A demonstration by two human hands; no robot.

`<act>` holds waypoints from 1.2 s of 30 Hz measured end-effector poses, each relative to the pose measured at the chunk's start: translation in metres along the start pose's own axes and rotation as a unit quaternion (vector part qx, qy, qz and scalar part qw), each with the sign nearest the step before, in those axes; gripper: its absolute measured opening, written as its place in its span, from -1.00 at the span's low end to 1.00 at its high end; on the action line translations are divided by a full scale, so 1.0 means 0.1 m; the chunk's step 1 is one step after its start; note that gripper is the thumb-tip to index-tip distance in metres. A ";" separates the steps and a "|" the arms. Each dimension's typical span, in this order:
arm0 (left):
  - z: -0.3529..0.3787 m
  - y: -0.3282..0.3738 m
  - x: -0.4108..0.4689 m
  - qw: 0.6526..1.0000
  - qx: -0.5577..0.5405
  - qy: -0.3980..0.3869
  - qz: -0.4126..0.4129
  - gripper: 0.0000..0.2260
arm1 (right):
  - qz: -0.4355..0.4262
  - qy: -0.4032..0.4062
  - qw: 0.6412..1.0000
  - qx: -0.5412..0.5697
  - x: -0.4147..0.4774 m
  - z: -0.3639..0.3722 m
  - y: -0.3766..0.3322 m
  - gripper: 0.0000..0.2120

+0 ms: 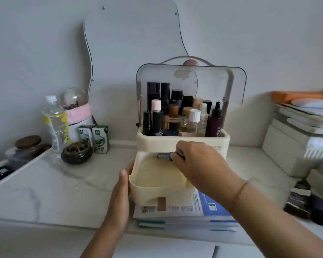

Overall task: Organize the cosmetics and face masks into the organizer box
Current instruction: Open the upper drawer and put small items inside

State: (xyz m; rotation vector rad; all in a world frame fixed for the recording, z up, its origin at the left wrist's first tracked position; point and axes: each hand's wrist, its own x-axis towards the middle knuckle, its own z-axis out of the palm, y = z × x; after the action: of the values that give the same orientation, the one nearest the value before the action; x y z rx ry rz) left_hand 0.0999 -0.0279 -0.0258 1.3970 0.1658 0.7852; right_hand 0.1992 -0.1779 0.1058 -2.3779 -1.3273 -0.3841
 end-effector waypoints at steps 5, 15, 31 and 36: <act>-0.02 -0.01 0.01 1.000 0.002 -0.020 -0.006 -0.46 | 0.001 -0.072 0.994 -0.081 0.28 0.48 -0.24 -0.79; -0.05 -0.03 0.02 0.999 0.007 -0.040 0.016 -0.46 | -0.017 -0.042 0.988 0.145 0.10 0.20 0.02 -0.77; -0.12 0.04 -0.03 0.993 0.100 -0.047 0.041 -0.19 | 0.107 0.037 0.978 0.177 -0.89 0.28 0.91 -0.33; -0.24 0.09 -0.01 0.988 0.149 -0.042 -0.001 -0.36 | 0.052 -0.006 0.986 0.159 -0.48 0.39 0.58 -0.50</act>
State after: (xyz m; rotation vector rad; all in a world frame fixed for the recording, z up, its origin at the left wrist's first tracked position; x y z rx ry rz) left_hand 0.0822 -0.0090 -0.0229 1.7100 0.2251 0.7178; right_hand 0.2263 -0.2241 0.0398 -2.1726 -1.1644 -0.1168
